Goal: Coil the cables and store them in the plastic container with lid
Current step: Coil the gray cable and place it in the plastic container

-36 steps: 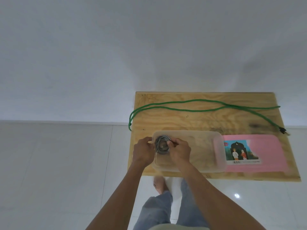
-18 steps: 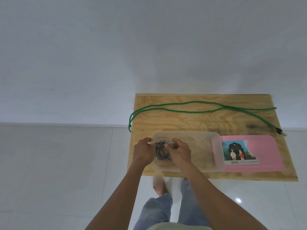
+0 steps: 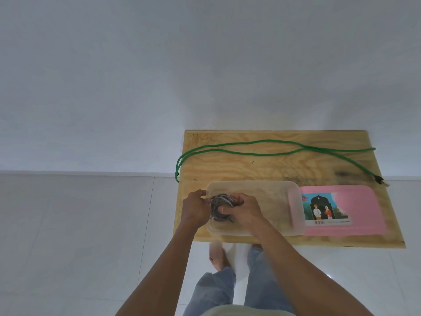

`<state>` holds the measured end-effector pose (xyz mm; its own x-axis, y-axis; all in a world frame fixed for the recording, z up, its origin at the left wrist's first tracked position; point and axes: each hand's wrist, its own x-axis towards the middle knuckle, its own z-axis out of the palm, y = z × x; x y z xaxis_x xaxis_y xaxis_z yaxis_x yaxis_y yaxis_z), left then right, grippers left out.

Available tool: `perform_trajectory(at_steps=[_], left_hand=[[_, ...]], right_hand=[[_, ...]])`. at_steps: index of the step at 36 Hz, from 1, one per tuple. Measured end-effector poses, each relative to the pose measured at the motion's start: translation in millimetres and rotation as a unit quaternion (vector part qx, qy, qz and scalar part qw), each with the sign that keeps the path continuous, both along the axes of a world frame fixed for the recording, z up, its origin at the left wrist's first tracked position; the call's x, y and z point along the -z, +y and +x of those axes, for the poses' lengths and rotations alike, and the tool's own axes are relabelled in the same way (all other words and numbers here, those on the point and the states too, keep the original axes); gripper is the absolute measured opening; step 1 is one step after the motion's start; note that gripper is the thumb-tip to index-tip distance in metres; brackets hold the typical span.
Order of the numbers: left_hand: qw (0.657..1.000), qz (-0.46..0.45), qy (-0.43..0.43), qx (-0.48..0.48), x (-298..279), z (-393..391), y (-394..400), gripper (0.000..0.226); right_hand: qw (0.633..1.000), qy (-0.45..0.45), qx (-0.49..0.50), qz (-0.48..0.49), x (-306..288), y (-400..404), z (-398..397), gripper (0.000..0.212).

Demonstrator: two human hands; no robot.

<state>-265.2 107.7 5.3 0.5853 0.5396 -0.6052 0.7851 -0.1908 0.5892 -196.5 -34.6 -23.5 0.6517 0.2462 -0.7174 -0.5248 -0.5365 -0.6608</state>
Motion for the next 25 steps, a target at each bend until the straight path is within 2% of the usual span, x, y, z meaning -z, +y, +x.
perform_trajectory(at_steps=[6, 9, 11, 14, 25], left_hand=[[1.0, -0.001, 0.001, 0.003, 0, -1, 0, 0.032], [1.0, -0.004, 0.0, 0.004, 1, -1, 1, 0.033], [1.0, -0.009, -0.002, 0.002, 1, -1, 1, 0.034], [1.0, -0.016, -0.004, -0.004, 1, -1, 0, 0.034], [1.0, -0.011, 0.0, 0.006, 0, -1, 1, 0.032]], right_hand=[[0.996, 0.054, 0.02, 0.064, -6, -6, 4, 0.062], [0.992, 0.068, 0.064, 0.083, -6, -7, 5, 0.074], [0.99, 0.067, 0.09, 0.084, -7, -5, 4, 0.073], [0.991, 0.03, 0.108, 0.066, -12, -1, 2, 0.06], [0.995, 0.017, 0.086, 0.039, -18, 9, -1, 0.065]])
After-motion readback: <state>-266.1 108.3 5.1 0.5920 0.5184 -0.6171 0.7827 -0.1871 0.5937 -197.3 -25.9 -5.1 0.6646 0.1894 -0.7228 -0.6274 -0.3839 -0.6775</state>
